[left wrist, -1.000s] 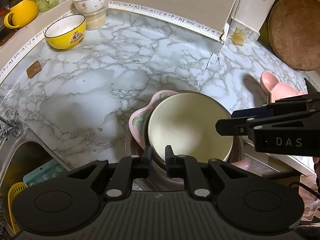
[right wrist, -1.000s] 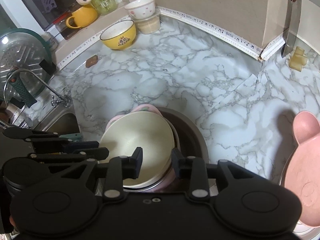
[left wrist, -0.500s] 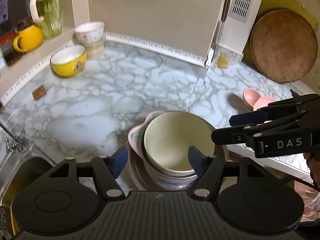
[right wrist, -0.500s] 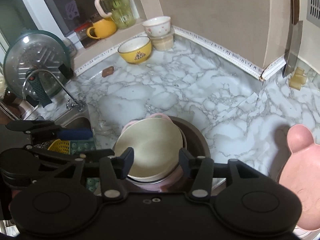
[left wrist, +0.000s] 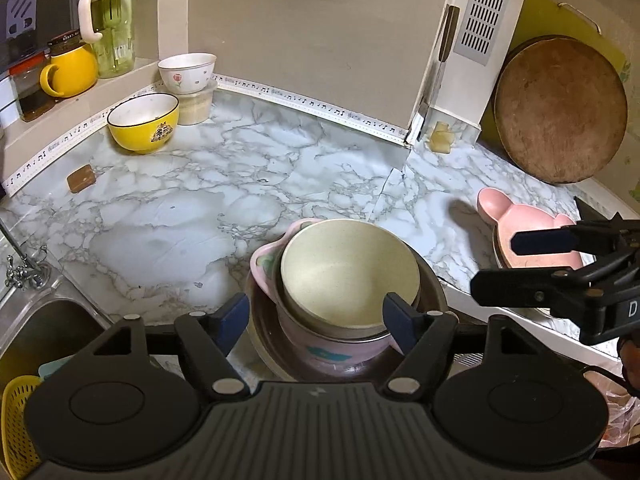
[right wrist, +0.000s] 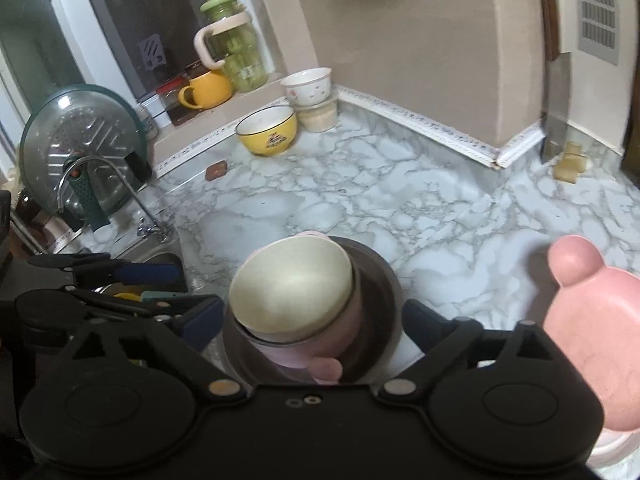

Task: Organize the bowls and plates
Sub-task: 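Close both grippers on the steel pot rim holding the nested bowls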

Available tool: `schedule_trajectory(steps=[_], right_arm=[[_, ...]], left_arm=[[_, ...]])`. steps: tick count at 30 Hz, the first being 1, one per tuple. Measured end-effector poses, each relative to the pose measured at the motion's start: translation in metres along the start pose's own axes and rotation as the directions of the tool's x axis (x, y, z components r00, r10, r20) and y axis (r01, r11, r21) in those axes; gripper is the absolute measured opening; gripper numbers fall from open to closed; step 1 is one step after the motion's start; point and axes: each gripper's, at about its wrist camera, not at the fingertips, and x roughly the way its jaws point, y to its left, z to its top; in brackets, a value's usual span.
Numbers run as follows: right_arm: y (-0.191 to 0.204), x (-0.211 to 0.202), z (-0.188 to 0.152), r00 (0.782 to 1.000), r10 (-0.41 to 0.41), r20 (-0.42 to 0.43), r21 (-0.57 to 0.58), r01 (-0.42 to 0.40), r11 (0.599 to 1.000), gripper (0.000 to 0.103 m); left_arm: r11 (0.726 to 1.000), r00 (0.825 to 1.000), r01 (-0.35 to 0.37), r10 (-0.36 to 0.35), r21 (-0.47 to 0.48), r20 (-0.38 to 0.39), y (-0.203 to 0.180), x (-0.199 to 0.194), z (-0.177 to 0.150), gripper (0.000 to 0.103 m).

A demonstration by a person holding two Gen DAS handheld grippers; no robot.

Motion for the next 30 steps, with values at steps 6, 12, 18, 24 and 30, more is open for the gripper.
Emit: schedule_trajectory(steps=[6,12,18,24,30], right_arm=[[-0.019,-0.002,-0.013,0.998,-0.06,0.018,0.055,0.059,0.997,0.102],[-0.041,0.011,-0.025,0.995,-0.102,-0.005,0.091,0.102,0.991,0.102],[-0.052,0.037,-0.031,0.992,-0.113,-0.058,0.088,0.118,0.989,0.097],[-0.057,0.053,-0.03,0.99,-0.103,-0.093,0.1,0.112,0.989,0.088],[-0.06,0.069,-0.02,0.986,-0.113,-0.126,0.082,0.124,0.989,0.079]], left_arm=[[0.999,1.0,0.001,-0.001,-0.043,-0.002,0.008,0.008,-0.01,0.078],[0.994,0.998,-0.013,0.006,-0.109,-0.064,0.028,0.032,-0.024,0.078],[0.983,0.997,0.03,-0.042,-0.181,-0.062,0.049,0.041,-0.036,0.085],[0.97,0.996,-0.002,-0.02,-0.243,-0.088,0.071,0.042,-0.043,0.084],[0.961,0.99,0.011,-0.05,-0.275,-0.136,0.072,0.057,-0.044,0.082]])
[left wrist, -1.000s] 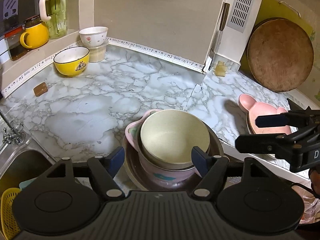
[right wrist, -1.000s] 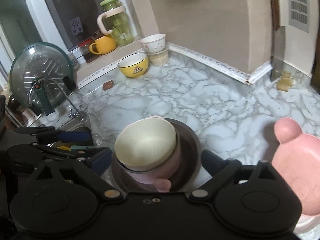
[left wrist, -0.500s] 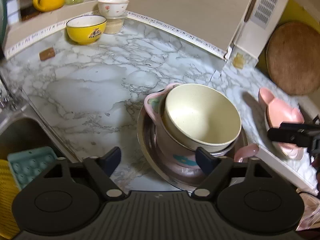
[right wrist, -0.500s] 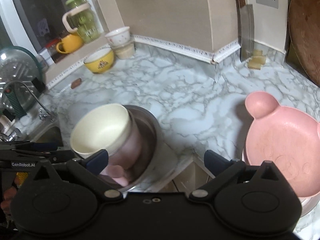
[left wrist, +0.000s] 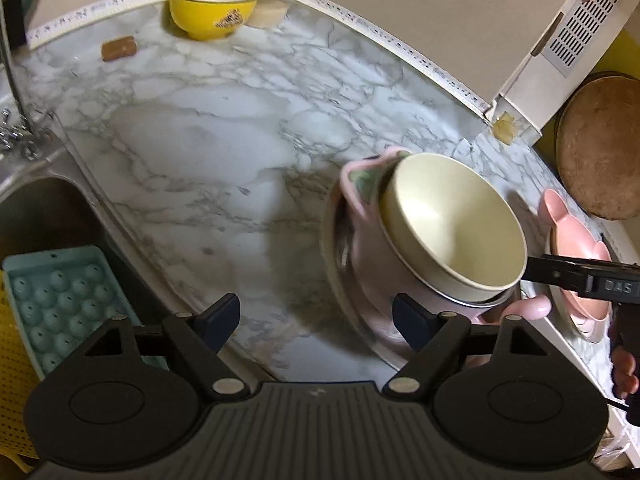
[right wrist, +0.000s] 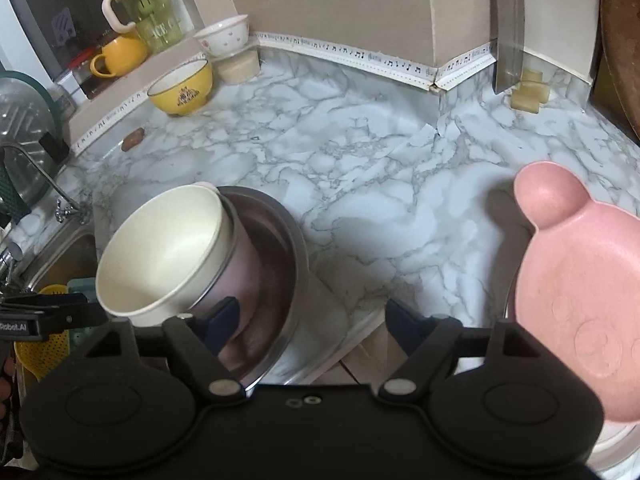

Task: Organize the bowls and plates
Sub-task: 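Close both grippers on the steel pot rim holding the nested bowls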

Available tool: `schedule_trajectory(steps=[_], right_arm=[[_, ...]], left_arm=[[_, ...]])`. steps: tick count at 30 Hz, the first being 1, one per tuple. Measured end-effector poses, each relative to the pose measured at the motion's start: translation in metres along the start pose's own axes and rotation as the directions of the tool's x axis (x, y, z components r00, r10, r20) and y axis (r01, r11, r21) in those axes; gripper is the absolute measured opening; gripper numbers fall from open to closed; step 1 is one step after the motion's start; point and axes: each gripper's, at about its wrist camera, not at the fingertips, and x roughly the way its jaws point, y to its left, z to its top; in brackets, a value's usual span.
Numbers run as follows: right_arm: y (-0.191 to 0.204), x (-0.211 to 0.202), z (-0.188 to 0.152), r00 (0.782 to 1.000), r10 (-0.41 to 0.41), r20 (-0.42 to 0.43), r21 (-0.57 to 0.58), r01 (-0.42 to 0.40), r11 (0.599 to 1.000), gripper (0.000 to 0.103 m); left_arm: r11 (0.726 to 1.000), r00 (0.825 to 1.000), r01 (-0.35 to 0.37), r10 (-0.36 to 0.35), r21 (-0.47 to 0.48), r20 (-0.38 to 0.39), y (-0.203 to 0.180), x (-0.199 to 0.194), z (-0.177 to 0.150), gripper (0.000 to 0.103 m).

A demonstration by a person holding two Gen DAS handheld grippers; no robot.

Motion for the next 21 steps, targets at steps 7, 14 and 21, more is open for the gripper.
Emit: schedule_trajectory(steps=[7,14,21], right_arm=[[0.004,0.017,0.01,0.999,-0.004,-0.035,-0.032,0.002,0.999,0.061],[0.008,0.029,0.019,0.998,0.014,-0.062,-0.039,-0.016,0.999,0.037],[0.009,0.043,0.035,0.997,0.008,-0.078,-0.071,-0.013,0.997,0.025]], left_arm=[[1.0,0.999,0.011,-0.012,-0.019,-0.048,-0.004,0.01,-0.004,0.06],[0.994,0.995,0.055,-0.063,-0.098,-0.082,0.0,0.016,-0.003,0.039],[0.99,0.992,0.065,-0.077,-0.126,-0.096,-0.002,0.018,-0.001,0.031]])
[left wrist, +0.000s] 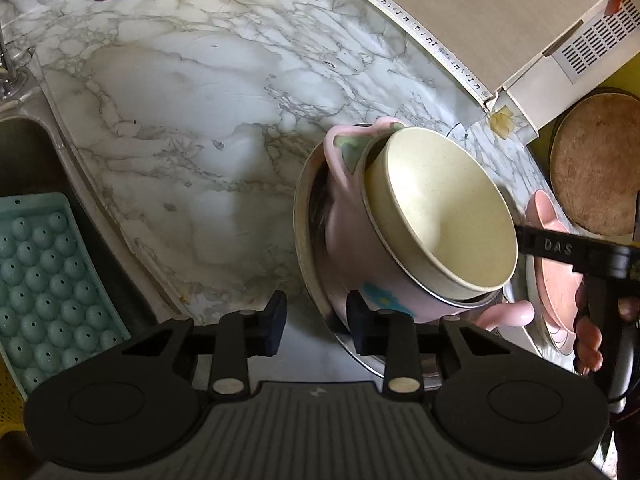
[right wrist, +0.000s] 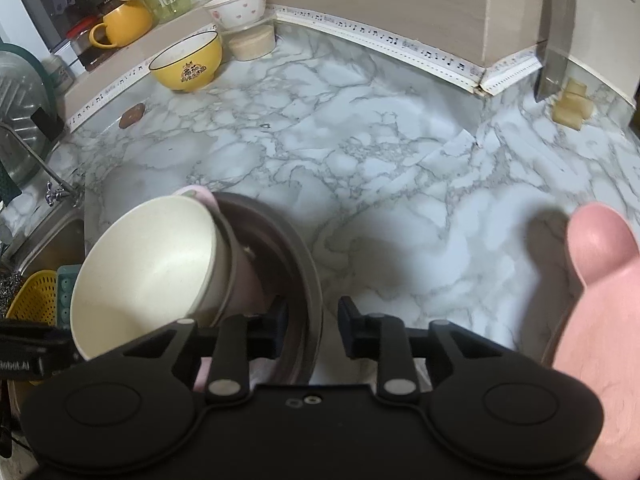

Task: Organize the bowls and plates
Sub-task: 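Close both grippers on the steel pot rim holding the nested bowls, then lift the pot stack with both grippers and carry it onto the pink plates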

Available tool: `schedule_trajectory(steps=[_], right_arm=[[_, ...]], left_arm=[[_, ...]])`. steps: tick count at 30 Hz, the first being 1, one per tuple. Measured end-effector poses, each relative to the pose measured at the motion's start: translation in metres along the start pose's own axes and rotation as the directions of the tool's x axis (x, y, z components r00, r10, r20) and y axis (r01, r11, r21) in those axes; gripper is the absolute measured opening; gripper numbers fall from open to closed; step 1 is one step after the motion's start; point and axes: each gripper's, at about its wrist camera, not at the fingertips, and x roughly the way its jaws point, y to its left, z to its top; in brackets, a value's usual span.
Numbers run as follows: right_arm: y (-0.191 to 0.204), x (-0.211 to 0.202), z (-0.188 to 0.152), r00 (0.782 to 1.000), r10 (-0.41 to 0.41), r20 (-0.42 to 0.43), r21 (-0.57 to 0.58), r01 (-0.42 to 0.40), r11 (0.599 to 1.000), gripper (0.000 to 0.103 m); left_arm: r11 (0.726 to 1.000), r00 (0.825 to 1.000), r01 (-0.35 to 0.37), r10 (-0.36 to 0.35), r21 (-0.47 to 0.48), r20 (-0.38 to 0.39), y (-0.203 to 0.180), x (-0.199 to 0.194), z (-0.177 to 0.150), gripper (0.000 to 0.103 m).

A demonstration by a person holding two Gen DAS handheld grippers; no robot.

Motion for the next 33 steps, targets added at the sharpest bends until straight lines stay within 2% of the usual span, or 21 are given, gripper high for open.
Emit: schedule_trajectory(steps=[11,18,28,33], right_arm=[[0.001,0.016,0.025,0.999,0.033,-0.029,-0.026,-0.033,0.999,0.017],[0.001,0.018,0.03,0.998,0.053,-0.032,-0.056,-0.055,0.997,0.017],[0.005,0.014,0.024,0.999,0.025,-0.028,-0.046,-0.026,0.999,0.015],[0.003,0.009,0.021,1.0,0.012,-0.017,-0.023,-0.013,1.0,0.014]], left_arm=[[0.999,0.999,0.03,-0.03,-0.035,-0.011,-0.005,0.001,-0.003,0.017],[0.998,1.0,0.025,-0.025,-0.064,-0.005,-0.006,0.002,-0.004,0.016],[0.998,0.999,-0.036,0.038,-0.052,0.03,-0.011,0.0,-0.002,0.014],[0.998,0.998,-0.044,0.046,-0.038,0.049,-0.014,-0.002,0.001,0.013]])
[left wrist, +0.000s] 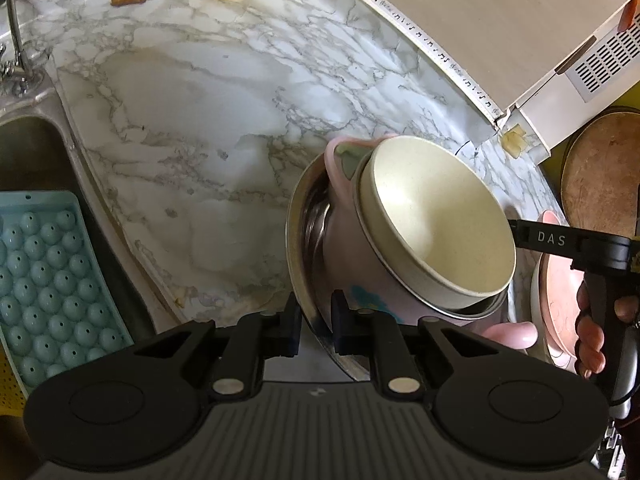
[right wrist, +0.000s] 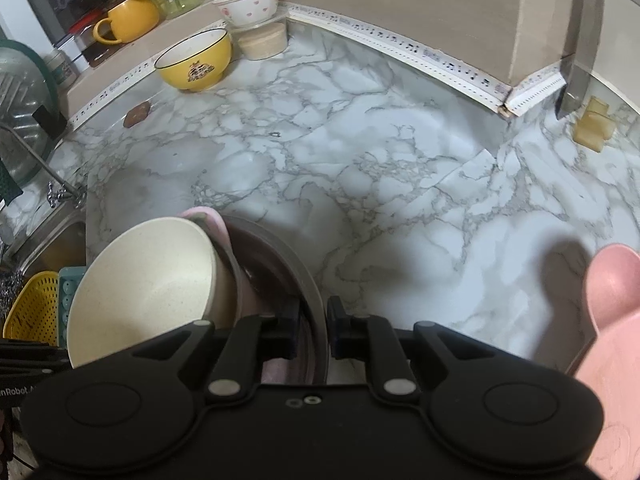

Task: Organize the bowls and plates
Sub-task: 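Lift the pot stack with both grippers and carry it onto the pink plates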

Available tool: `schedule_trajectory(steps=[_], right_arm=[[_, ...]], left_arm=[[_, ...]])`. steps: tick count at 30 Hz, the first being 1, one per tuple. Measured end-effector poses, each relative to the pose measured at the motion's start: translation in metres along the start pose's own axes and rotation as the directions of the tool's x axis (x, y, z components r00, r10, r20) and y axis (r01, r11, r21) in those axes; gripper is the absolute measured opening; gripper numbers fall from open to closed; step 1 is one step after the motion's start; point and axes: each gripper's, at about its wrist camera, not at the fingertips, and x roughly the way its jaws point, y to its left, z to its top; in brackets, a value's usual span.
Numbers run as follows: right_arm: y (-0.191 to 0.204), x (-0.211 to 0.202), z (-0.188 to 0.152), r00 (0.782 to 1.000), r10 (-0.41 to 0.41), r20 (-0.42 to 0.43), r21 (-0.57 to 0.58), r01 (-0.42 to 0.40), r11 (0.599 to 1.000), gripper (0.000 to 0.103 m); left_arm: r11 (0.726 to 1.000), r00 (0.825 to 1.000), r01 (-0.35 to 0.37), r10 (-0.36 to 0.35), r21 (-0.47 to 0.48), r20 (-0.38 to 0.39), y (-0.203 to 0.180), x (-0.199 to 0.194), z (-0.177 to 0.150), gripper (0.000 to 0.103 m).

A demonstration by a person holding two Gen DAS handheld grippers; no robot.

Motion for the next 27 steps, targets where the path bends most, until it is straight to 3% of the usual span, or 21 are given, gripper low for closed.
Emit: schedule_trajectory(steps=[27], right_arm=[[-0.016,-0.056,-0.006,0.995,-0.002,0.104,0.02,0.0,1.0,0.009]], left_arm=[[0.994,0.998,0.022,-0.028,0.108,0.056,-0.028,-0.01,0.019,0.013]])
